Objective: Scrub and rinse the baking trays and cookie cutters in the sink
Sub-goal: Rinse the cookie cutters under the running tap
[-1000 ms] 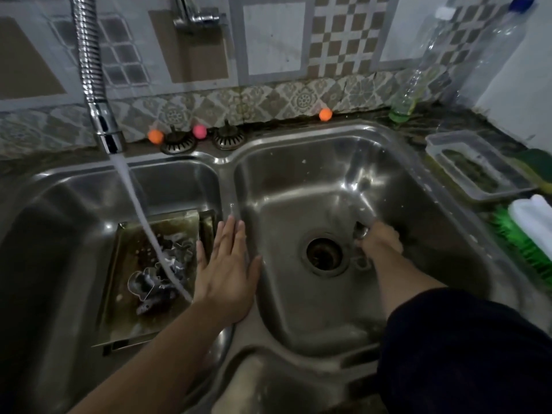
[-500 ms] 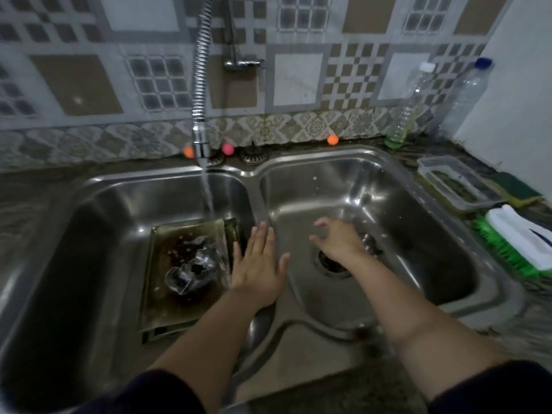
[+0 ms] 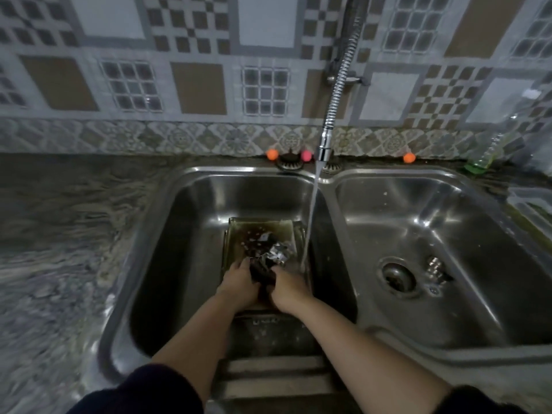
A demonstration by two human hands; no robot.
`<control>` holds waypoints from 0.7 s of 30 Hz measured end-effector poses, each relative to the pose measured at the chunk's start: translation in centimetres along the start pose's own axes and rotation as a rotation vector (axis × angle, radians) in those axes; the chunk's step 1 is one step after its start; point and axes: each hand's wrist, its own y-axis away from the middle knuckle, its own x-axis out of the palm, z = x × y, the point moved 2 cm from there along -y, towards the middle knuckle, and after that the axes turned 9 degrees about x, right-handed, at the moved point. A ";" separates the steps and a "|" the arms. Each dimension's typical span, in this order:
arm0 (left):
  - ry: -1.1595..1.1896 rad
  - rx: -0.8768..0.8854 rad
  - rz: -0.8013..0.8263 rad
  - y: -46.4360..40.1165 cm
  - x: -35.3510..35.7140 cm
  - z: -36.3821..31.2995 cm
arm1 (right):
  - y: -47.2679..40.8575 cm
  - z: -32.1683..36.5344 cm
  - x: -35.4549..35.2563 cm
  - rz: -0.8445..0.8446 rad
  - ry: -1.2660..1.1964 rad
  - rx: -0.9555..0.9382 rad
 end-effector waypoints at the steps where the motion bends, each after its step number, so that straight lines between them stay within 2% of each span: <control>1: 0.031 -0.018 -0.023 -0.4 -0.1 0.5 | -1.0 0.5 0.4 -0.038 -0.062 0.027; 3: 0.082 -0.037 -0.038 -1.1 -0.1 1.3 | -2.6 1.3 1.0 -0.097 -0.165 0.057; 6: 0.143 -0.042 -0.020 -1.8 0.0 1.7 | -4.1 2.4 1.6 -0.067 -0.305 0.076; 10: 0.321 -0.028 -0.125 -1.5 -0.5 0.7 | -3.9 2.5 1.1 -0.104 -0.621 0.142; 13: 0.451 -0.034 -0.201 -0.9 -1.0 -0.4 | -2.8 1.6 0.1 -0.012 -0.910 0.244; 17: 0.628 0.027 -0.150 0.0 -0.6 -2.8 | -0.8 -0.4 -2.9 0.162 -1.210 0.344; 19: 0.744 0.052 -0.102 0.3 -0.1 -4.2 | 0.0 -1.6 -4.2 0.225 -1.271 0.340; 21: 0.821 0.058 -0.069 0.4 0.6 -5.4 | 0.5 -2.7 -4.9 0.212 -1.275 0.298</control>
